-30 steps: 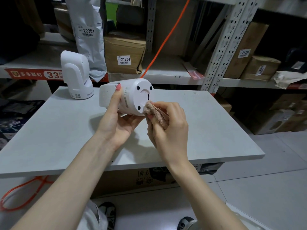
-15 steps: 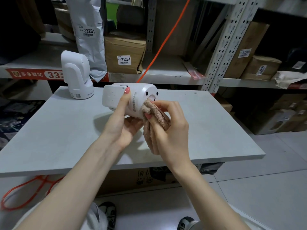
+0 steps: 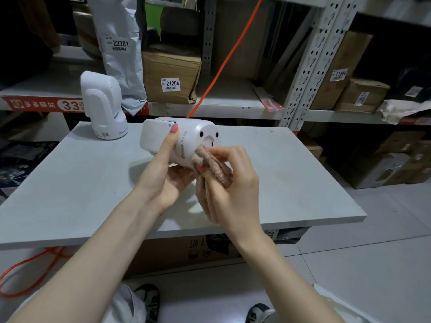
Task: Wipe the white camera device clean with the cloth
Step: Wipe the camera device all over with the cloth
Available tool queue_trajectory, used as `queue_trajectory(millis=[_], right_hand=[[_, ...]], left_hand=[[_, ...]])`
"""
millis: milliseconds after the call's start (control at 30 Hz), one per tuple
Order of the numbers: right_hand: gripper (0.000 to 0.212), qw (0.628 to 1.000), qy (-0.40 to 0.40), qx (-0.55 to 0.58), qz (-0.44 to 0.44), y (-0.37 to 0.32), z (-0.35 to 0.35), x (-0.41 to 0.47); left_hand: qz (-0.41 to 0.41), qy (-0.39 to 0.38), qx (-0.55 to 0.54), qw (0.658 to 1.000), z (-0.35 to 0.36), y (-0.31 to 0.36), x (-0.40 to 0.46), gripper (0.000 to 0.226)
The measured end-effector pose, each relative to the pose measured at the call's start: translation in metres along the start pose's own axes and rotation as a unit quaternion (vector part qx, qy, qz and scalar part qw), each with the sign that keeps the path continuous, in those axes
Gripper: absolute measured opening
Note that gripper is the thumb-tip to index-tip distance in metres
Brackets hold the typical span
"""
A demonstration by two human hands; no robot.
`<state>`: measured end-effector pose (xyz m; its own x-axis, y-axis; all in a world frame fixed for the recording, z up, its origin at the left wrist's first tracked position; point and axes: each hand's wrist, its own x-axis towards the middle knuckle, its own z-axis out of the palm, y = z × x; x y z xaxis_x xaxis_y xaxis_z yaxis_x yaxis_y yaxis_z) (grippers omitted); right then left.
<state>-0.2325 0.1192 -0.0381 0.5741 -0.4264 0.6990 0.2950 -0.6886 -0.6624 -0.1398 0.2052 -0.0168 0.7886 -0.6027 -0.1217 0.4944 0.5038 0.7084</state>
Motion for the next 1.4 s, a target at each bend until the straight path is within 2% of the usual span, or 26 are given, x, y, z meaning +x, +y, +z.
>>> queue_trajectory(millis=[133,300,433,500,600,633,767,933,1133,1200,1300,1400], right_hand=[[0.016,1.000,0.007,0.008,0.013,-0.002,0.005,-0.001],[0.012,0.996,0.075,0.034,0.029,-0.010,-0.002,0.012],[0.015,0.993,0.088,0.061,0.047,-0.016,-0.003,0.014],[0.012,0.986,0.093,0.103,0.093,-0.018,-0.002,0.014],[0.010,0.941,0.133,0.217,0.223,-0.015,-0.009,0.023],[0.011,0.934,0.146,0.224,0.238,-0.013,-0.013,0.026],[0.011,0.967,0.157,0.116,0.161,-0.011,-0.021,0.030],[0.016,0.993,0.097,0.053,0.041,-0.013,-0.013,0.014],[0.021,0.989,0.010,-0.076,-0.123,-0.002,-0.012,0.009],[0.019,0.987,0.024,-0.102,-0.119,0.002,-0.019,0.015],[0.015,0.990,0.072,-0.102,-0.060,0.005,-0.028,0.020],[0.012,0.994,0.098,-0.034,0.020,-0.003,-0.023,0.016]], left_hand=[[-0.003,-0.012,0.000,1.000,-0.004,0.004,-0.002,0.053],[-0.020,-0.041,0.030,0.998,-0.001,0.003,-0.006,0.058],[-0.007,-0.041,0.033,0.999,0.003,0.006,-0.005,0.049],[-0.008,-0.039,0.038,0.998,0.003,0.007,-0.005,0.045],[-0.010,-0.037,0.080,0.996,0.004,0.005,-0.007,0.043],[-0.008,-0.039,0.099,0.994,0.005,0.003,-0.008,0.044],[-0.013,-0.042,0.096,0.994,0.012,-0.004,-0.008,0.042],[-0.019,-0.025,0.043,0.999,0.012,-0.004,-0.004,0.043],[-0.059,0.006,-0.013,0.998,0.007,0.005,-0.004,0.060],[-0.058,0.003,-0.014,0.998,0.007,0.004,-0.005,0.066],[-0.061,-0.013,-0.003,0.998,0.013,0.002,-0.008,0.072],[-0.047,-0.019,0.012,0.999,0.017,-0.003,-0.009,0.058]])
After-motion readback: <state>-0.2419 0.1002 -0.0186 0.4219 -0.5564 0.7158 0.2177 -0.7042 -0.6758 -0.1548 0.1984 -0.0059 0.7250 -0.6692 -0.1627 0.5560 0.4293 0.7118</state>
